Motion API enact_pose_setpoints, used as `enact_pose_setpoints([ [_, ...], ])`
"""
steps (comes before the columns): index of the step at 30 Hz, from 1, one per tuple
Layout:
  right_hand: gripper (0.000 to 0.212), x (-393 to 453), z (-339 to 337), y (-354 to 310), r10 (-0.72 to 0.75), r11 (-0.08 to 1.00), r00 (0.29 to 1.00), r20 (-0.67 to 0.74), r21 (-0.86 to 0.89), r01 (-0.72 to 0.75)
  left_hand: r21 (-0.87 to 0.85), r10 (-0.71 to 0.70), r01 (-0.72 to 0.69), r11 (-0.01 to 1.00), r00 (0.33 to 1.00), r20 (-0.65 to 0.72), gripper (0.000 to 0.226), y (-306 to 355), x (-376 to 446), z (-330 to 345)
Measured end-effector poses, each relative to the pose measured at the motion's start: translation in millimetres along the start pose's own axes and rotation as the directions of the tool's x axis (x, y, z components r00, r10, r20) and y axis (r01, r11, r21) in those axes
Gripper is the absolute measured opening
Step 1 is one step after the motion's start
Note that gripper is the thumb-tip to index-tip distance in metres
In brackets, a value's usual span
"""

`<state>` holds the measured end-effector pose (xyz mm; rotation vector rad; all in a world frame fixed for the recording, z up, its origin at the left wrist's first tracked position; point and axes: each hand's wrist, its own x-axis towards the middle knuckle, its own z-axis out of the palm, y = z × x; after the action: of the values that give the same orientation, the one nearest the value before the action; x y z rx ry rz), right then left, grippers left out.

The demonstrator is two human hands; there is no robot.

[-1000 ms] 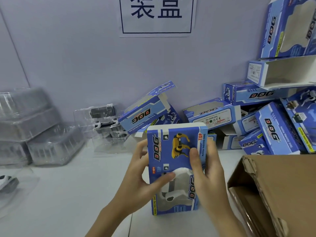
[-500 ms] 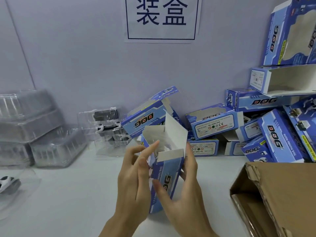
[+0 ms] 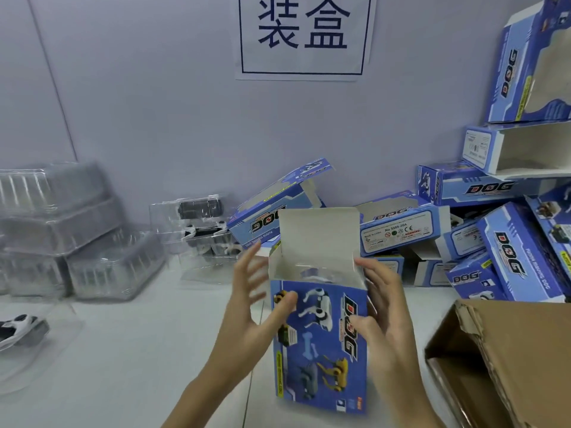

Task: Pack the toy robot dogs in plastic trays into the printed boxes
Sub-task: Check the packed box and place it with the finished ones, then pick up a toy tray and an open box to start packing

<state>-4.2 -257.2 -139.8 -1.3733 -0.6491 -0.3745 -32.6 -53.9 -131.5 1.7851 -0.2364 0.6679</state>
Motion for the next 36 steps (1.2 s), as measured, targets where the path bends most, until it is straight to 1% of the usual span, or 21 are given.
enact_pose_setpoints([
  [1,0.067,-1.5,-0.7,2.5,0.011,0.999,1.000,-0.006,0.033,-0.011,-0.043,-0.016,0.020,0.999,0.996,0.088,0.079,-1.3,-2.5,0.5],
  [2,0.068,-2.8,-1.5,4.6,0.022,0.998,1.000,-0.016,0.060,-0.021,-0.050,-0.006,0.013,0.999,0.990,0.141,0.077,-2.4,-5.6,1.6],
  [3,0.068,-2.8,-2.0,6.1,0.030,0.996,0.999,-0.028,0.084,-0.028,-0.029,0.015,-0.010,1.000,0.987,0.163,0.075,-2.8,-7.7,3.2],
  [6,0.066,-2.6,-2.9,8.5,0.085,0.987,0.995,-0.042,0.140,-0.079,0.015,0.034,-0.037,0.999,0.982,0.188,0.071,-4.1,-10.4,5.7],
  [8,0.064,-3.2,-2.6,10.5,0.101,0.987,0.993,-0.058,0.134,-0.093,0.013,0.034,-0.037,0.999,0.978,0.205,0.069,-4.6,-10.4,5.5],
  [11,0.049,-5.1,-0.7,11.6,0.107,0.985,0.992,-0.073,0.144,-0.096,0.008,0.037,-0.039,0.999,0.975,0.218,0.065,-5.1,-9.8,3.7],
  [13,0.036,-6.3,1.7,10.4,0.127,0.987,0.989,-0.081,0.108,-0.118,0.009,0.043,-0.046,0.999,0.975,0.219,0.063,-5.4,-9.4,3.0],
  [14,0.039,-5.9,3.0,9.3,0.141,0.989,0.985,-0.097,0.067,-0.134,0.017,0.044,-0.049,0.999,0.975,0.218,0.062,-5.6,-9.2,2.6],
  [16,0.054,-3.5,5.3,8.1,0.142,0.988,0.980,-0.139,-0.042,-0.149,0.030,0.038,-0.045,0.999,0.976,0.216,0.063,-6.7,-9.7,2.8],
  [17,0.056,-1.3,6.7,6.9,0.114,0.987,0.980,-0.162,-0.093,-0.131,0.030,0.034,-0.041,0.999,0.976,0.214,0.063,-6.6,-9.9,2.9],
  [19,0.047,4.7,6.3,5.4,0.041,0.983,0.986,-0.164,-0.168,-0.069,0.014,0.034,-0.038,0.999,0.977,0.211,0.063,-5.7,-9.9,3.6],
  [20,0.039,9.0,5.5,5.0,0.035,0.982,0.989,-0.147,-0.179,-0.062,0.007,0.033,-0.035,0.999,0.978,0.208,0.063,-5.2,-9.6,4.0],
  [21,0.031,12.9,4.6,5.2,0.061,0.984,0.991,-0.118,-0.161,-0.080,0.002,0.026,-0.027,1.000,0.978,0.207,0.063,-4.8,-9.4,4.3],
  [23,0.027,17.6,3.0,8.6,0.102,0.988,0.993,-0.066,-0.109,-0.109,0.001,0.022,-0.023,1.000,0.977,0.213,0.063,-4.4,-9.1,4.6],
  [24,0.027,18.7,3.2,8.5,0.095,0.989,0.994,-0.054,-0.105,-0.100,0.003,0.029,-0.030,1.000,0.976,0.216,0.063,-4.7,-9.0,4.4],
  [26,0.027,18.3,3.9,7.5,0.043,0.986,0.997,-0.058,-0.157,-0.052,0.009,0.029,-0.032,0.999,0.976,0.216,0.064,-5.2,-8.6,4.0],
  [27,0.026,17.7,3.6,7.8,-0.019,0.974,0.996,-0.083,-0.225,0.000,0.010,0.027,-0.029,1.000,0.976,0.215,0.065,-5.7,-8.8,4.0],
  [29,0.020,16.0,1.9,7.2,-0.222,0.894,0.964,-0.144,-0.424,0.143,0.016,0.029,-0.033,0.999,0.978,0.208,0.066,-6.1,-9.4,5.3],
  [31,0.023,13.6,3.0,6.9,-0.385,0.785,0.908,-0.165,-0.575,0.228,0.020,0.030,-0.035,0.999,0.979,0.202,0.066,-6.5,-9.4,6.6],
  [33,0.026,12.9,3.8,6.4,-0.444,0.736,0.884,-0.148,-0.622,0.266,0.014,0.028,-0.032,0.999,0.979,0.200,0.065,-7.4,-9.1,7.3],
  [36,0.020,15.3,1.8,7.8,-0.408,0.751,0.909,-0.083,-0.596,0.283,0.004,0.026,-0.027,1.000,0.978,0.208,0.065,-9.2,-8.2,7.1],
])
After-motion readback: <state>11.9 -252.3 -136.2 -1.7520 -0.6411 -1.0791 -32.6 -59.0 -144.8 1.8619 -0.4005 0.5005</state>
